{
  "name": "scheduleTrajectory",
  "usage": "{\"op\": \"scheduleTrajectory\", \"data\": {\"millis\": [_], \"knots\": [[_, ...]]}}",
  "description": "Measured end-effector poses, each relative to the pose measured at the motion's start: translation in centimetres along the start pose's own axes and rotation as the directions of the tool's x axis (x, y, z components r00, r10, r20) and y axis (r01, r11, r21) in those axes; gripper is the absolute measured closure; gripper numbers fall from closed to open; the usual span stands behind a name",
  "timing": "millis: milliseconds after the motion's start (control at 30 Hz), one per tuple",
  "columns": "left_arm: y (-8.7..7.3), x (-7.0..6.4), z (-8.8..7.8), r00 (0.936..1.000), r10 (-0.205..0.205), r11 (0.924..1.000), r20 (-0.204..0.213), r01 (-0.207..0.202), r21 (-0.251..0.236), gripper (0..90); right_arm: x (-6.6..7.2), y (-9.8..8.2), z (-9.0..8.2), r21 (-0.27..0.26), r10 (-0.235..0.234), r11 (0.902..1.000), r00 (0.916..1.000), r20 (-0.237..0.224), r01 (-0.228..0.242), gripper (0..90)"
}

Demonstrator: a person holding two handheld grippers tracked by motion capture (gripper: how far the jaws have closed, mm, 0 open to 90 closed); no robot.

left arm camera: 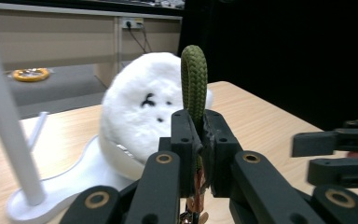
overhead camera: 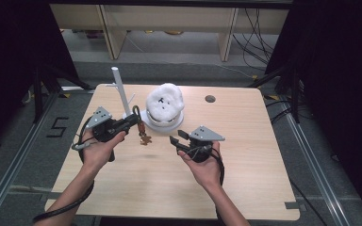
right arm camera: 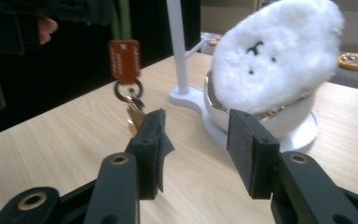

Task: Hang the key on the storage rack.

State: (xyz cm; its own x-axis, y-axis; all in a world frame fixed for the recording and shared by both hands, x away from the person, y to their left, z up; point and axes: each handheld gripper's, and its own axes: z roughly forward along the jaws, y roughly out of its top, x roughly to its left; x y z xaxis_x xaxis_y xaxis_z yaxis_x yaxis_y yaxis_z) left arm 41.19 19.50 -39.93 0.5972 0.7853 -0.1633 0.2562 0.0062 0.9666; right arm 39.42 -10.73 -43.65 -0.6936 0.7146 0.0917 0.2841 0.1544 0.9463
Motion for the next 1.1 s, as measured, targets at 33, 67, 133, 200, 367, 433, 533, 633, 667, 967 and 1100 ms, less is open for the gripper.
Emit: {"op": "scheduleTrajectory", "data": {"millis": [33,67,133,200,367,433,533,633,667,967,1100], "knots": [[0.0,0.2,-0.2,1.0,0.003,1.0,-0.009,-0.003,0.003,83.6,0.0,-0.2,-0.2,0.007,0.026,0.9996,0.9997,-0.001,-0.026,58.4],[0.0,0.5,-0.3,0.9998,0.005,1.0,-0.017,-0.005,0.005,83.5,-0.3,-0.3,-0.3,-0.002,0.007,1.0,0.9999,0.007,-0.007,58.4],[-0.1,0.9,-0.6,0.9995,0.001,1.0,-0.033,-0.001,0.003,83.6,-0.2,-0.5,-0.6,0.025,0.037,0.999,0.9992,0.016,-0.037,58.4],[-0.1,1.2,-0.8,0.9989,0.005,1.0,-0.047,-0.005,0.006,83.6,-0.5,-0.8,-0.8,0.015,0.021,0.9997,0.9996,0.019,-0.022,58.4],[-0.2,2.2,-1.3,0.9967,0.0,1.0,-0.081,0.001,0.004,83.5,-0.9,-1.3,-1.2,0.005,0.022,0.9997,0.9991,0.035,-0.022,58.0],[-0.2,2.6,-1.5,0.9956,-0.003,1.0,-0.094,0.004,0.004,83.6,-1.0,-1.5,-1.3,0.009,0.017,0.9998,0.9993,0.034,-0.017,57.5],[-0.1,3.1,-1.7,0.9937,-0.009,1.0,-0.112,0.009,0.004,83.6,-1.2,-1.8,-1.6,-0.005,0.023,0.9997,0.9979,0.06,-0.023,57.4],[0.0,3.8,-1.8,0.9908,-0.013,0.9999,-0.134,0.013,0.001,83.6,-1.3,-2.0,-1.9,0.01,0.032,0.9994,0.9977,0.06,-0.033,57.3],[0.0,4.0,-1.8,0.9895,-0.014,0.9999,-0.144,0.014,-0.001,83.6,-1.4,-2.1,-1.9,0.008,0.031,0.9995,0.9976,0.062,-0.031,57.2],[0.3,5.6,-1.8,0.9772,-0.017,0.9999,-0.212,0.017,-0.002,83.6,-1.6,-3.0,-2.1,0.006,0.032,0.9995,0.9972,0.068,-0.032,56.9],[0.6,6.3,-1.7,0.9694,-0.009,0.9999,-0.245,0.01,0.003,83.6,-1.4,-3.2,-2.1,0.026,0.06,0.9978,0.9962,0.064,-0.061,56.8]]}}
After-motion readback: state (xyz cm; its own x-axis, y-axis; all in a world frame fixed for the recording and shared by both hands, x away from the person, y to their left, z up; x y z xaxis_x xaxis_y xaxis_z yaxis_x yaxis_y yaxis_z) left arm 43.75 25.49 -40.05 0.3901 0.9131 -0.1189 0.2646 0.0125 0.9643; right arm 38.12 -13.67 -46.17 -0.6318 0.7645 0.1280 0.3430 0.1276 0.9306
